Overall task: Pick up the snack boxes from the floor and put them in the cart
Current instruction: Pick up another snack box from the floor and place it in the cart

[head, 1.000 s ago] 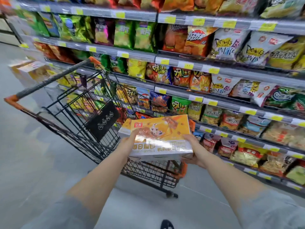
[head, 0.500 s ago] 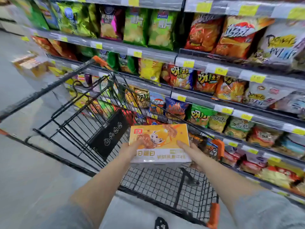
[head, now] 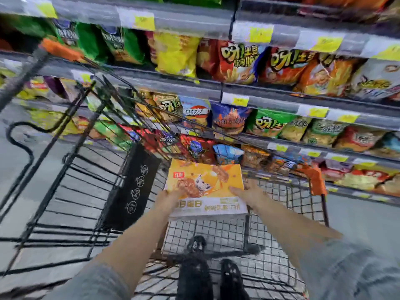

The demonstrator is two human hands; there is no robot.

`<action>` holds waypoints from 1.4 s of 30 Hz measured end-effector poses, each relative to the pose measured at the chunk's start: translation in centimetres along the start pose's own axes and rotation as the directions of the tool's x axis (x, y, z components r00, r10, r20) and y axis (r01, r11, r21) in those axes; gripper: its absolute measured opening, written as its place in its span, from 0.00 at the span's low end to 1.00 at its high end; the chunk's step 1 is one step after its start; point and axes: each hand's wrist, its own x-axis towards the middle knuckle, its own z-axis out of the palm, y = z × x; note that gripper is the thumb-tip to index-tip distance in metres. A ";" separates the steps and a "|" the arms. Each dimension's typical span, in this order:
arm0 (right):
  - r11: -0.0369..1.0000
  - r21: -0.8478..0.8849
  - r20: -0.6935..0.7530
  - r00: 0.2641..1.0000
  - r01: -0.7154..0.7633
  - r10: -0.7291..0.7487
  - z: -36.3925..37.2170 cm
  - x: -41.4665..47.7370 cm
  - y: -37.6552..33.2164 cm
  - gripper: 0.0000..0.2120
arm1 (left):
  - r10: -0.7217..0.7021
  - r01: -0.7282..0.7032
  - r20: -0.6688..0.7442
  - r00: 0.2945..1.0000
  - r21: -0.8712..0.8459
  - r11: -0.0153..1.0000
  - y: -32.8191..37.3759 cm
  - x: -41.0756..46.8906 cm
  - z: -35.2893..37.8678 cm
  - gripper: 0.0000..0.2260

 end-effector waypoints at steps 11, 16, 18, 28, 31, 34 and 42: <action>0.980 0.146 0.036 0.990 -0.138 0.134 6.1 8.7 -1.1 0.33 | -0.105 0.100 0.035 0.994 0.122 0.988 3.0 11.1 -2.1 0.38; 0.954 0.259 0.070 0.988 -0.153 0.139 6.1 7.2 -1.9 0.14 | -0.042 0.036 0.023 0.999 0.216 0.976 3.7 11.3 -1.3 0.18; 0.973 0.220 -0.018 0.997 -0.067 0.072 5.7 6.8 -1.9 0.13 | 0.117 -0.098 -0.050 0.992 0.287 0.953 4.2 10.6 -0.2 0.16; 0.971 -0.038 -0.077 0.968 0.235 -0.237 -1.8 -0.5 0.9 0.02 | 0.349 -0.436 0.293 0.890 0.320 0.842 7.4 0.8 9.9 0.07; 0.966 -0.007 -0.109 0.960 0.259 -0.258 -5.4 -3.2 3.7 0.06 | 0.392 -0.488 0.336 0.856 0.281 0.826 7.3 -2.8 13.0 0.11; 0.954 -0.009 -0.224 0.929 0.299 -0.293 -9.9 -7.1 8.5 0.06 | 0.407 -0.537 0.412 0.815 0.276 0.797 5.7 -8.1 17.3 0.11; 0.933 0.139 -0.402 0.880 0.331 -0.252 -20.2 -15.5 23.5 0.06 | 0.444 -0.622 0.516 0.733 0.242 0.745 -1.4 -22.1 29.2 0.06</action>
